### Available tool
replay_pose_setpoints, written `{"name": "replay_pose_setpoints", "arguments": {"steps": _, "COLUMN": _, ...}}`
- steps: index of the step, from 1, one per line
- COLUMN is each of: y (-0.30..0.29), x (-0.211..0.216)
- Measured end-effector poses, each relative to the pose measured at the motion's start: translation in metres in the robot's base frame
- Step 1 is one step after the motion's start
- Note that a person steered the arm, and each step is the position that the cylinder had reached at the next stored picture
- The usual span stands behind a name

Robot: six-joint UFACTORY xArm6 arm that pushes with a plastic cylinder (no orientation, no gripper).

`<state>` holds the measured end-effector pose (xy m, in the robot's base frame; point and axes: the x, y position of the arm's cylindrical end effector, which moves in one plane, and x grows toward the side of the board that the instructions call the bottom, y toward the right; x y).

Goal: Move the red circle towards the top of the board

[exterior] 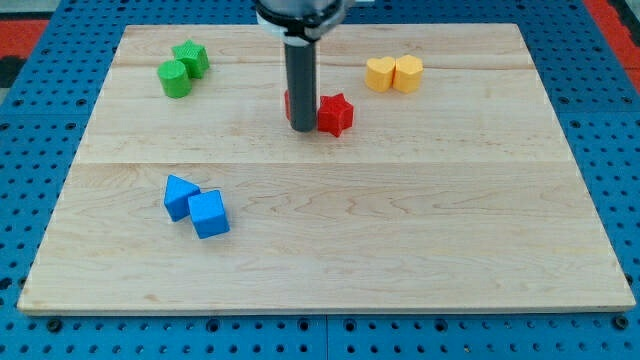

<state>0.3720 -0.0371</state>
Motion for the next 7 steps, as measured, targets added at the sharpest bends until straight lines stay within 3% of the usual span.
{"name": "replay_pose_setpoints", "arguments": {"steps": 3, "y": -0.013, "x": -0.086}}
{"name": "replay_pose_setpoints", "arguments": {"steps": 4, "y": 0.038, "x": -0.096}}
{"name": "replay_pose_setpoints", "arguments": {"steps": 7, "y": 0.009, "x": -0.103}}
